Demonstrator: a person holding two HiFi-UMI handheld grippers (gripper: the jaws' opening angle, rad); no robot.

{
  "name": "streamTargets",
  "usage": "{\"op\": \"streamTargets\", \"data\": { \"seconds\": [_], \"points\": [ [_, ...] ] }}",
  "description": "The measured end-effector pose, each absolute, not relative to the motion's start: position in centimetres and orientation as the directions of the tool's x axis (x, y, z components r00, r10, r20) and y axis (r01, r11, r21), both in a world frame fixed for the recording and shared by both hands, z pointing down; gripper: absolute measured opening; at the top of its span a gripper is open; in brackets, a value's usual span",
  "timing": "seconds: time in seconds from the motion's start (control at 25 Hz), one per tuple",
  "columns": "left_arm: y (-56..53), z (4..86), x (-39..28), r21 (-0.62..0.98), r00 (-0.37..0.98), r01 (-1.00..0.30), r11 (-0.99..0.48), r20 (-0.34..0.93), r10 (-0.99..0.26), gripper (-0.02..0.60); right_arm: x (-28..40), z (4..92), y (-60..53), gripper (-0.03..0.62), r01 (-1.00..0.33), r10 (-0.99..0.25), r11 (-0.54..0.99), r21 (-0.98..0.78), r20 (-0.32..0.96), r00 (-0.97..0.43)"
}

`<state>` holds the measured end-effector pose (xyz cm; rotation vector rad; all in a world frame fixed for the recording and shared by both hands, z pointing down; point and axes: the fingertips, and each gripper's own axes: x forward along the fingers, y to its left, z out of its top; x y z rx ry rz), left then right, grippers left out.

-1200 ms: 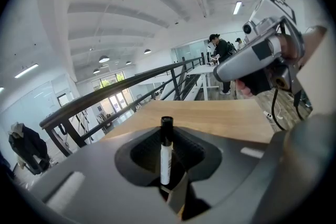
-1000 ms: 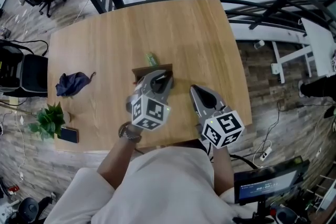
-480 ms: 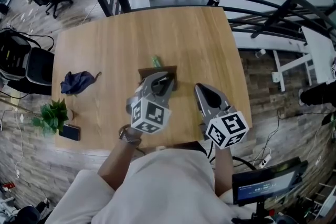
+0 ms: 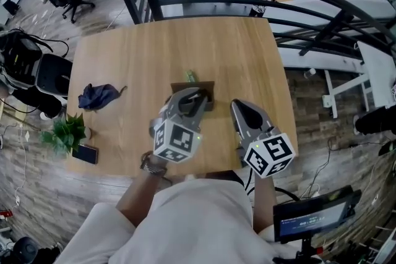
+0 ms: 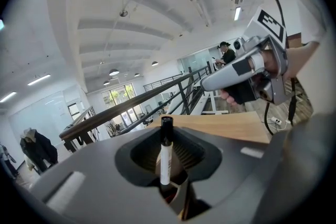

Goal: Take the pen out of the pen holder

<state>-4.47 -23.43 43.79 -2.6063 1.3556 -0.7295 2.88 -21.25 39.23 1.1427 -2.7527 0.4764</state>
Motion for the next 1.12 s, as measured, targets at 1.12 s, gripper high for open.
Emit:
{"op": "streamTargets", "data": {
  "seconds": [1.12],
  "points": [
    [-19.1, 35.5, -8.4, -0.327, 0.452, -0.803, -0.499, 0.211, -0.866, 0.066, -1.8, 33.4, -19.2, 0.002, -0.608, -0.59, 0.782, -0.136, 0.151, -0.793]
  ]
}}
